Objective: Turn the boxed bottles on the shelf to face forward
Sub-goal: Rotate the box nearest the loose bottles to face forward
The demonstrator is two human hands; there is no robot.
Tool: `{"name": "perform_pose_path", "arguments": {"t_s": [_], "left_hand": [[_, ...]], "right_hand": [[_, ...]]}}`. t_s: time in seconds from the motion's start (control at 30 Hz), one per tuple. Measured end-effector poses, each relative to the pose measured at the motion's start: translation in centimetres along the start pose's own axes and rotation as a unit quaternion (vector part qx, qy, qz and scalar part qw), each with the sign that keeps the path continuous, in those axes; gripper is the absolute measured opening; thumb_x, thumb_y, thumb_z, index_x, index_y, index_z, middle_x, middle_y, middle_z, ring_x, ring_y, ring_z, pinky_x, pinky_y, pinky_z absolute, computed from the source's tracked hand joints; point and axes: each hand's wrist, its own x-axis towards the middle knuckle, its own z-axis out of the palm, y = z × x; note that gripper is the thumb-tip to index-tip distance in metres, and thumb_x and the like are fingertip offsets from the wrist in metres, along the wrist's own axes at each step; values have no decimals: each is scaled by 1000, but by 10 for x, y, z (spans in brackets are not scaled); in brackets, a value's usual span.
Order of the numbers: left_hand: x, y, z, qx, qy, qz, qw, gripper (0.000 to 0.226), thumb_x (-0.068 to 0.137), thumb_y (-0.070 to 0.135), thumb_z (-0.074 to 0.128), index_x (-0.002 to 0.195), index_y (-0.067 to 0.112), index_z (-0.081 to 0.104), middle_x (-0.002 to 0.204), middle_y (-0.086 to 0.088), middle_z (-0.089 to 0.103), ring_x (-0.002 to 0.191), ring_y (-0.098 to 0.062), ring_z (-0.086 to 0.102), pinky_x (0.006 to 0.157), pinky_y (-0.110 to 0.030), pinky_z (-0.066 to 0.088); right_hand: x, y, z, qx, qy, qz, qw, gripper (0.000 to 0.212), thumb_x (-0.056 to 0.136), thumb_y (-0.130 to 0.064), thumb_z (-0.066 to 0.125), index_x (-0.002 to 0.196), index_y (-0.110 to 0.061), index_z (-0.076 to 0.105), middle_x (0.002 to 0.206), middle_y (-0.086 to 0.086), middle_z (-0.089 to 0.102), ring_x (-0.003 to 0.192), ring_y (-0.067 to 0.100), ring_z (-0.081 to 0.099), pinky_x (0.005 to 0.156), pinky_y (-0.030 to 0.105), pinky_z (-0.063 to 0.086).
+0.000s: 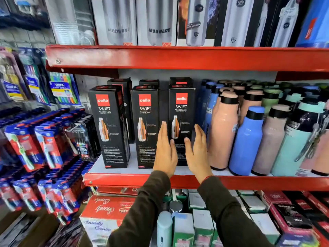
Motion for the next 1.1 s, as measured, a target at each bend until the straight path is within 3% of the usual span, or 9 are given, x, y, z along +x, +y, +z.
{"name": "perform_pose_path", "arguments": {"t_s": [0.1,0.2,0.37,0.6,0.7,0.8,0.93,1.0,1.1], "left_hand": [[1,-5,11,-50,28,-102,993,56,104,18,32,155,12,10,162,3,15,147,2,11,120,-12,10],[1,-8,18,-72,41,-183,980,47,104,16,34,150,8,29,154,-7,39,143,-12,34,113,-16,25],[3,-16,19,-53,68,-217,972,38,102,20,44,137,11,53,127,-13,66,116,-21,62,103,-28,46],[4,-18,14,-93,74,-227,967,35,98,19,53,133,14,59,122,-4,69,104,-2,62,85,3,41],[3,-15,12,-146,70,-233,959,35,96,17,58,131,15,61,120,1,69,97,14,62,90,-2,45],[3,-9,10,-190,75,-237,950,34,92,14,63,127,11,64,116,3,69,92,19,63,88,-2,47],[0,-1,8,-214,101,-241,941,28,91,20,66,118,12,70,112,-5,74,96,5,70,90,-15,55],[-3,1,8,-221,115,-249,936,27,93,24,63,115,13,72,108,-9,76,101,-12,72,96,-33,57],[-7,4,9,-226,117,-243,936,26,94,22,60,115,12,72,107,-9,76,103,-15,72,96,-38,57]], "right_hand": [[2,10,6,38,-32,58,997,51,102,-20,44,151,-15,29,155,5,36,143,16,32,112,20,19],[-1,20,13,78,-47,80,993,42,100,-10,47,142,-16,43,139,5,54,130,17,49,107,25,35],[-4,27,15,129,-20,132,983,44,98,-8,54,140,-17,48,121,-8,57,111,3,55,83,-3,40],[-7,24,9,139,2,136,981,43,96,-8,57,138,-15,52,115,-10,60,101,-1,61,84,-3,43],[-9,23,5,138,-16,124,982,51,92,-11,64,140,-21,49,114,-17,61,96,-22,58,90,5,47],[-11,21,-1,135,-40,105,985,71,82,-14,77,143,-26,43,113,-23,60,98,-29,53,84,-3,42],[-7,18,-11,134,-60,95,985,89,62,-25,92,136,-35,44,108,-32,61,99,-25,55,83,0,44],[-4,17,-12,129,-56,94,986,94,56,-33,95,135,-34,45,112,-28,63,103,-22,56,88,5,45],[-2,16,-11,116,-43,94,988,94,54,-34,96,134,-31,46,117,-19,65,106,-11,60,86,3,45]]}}
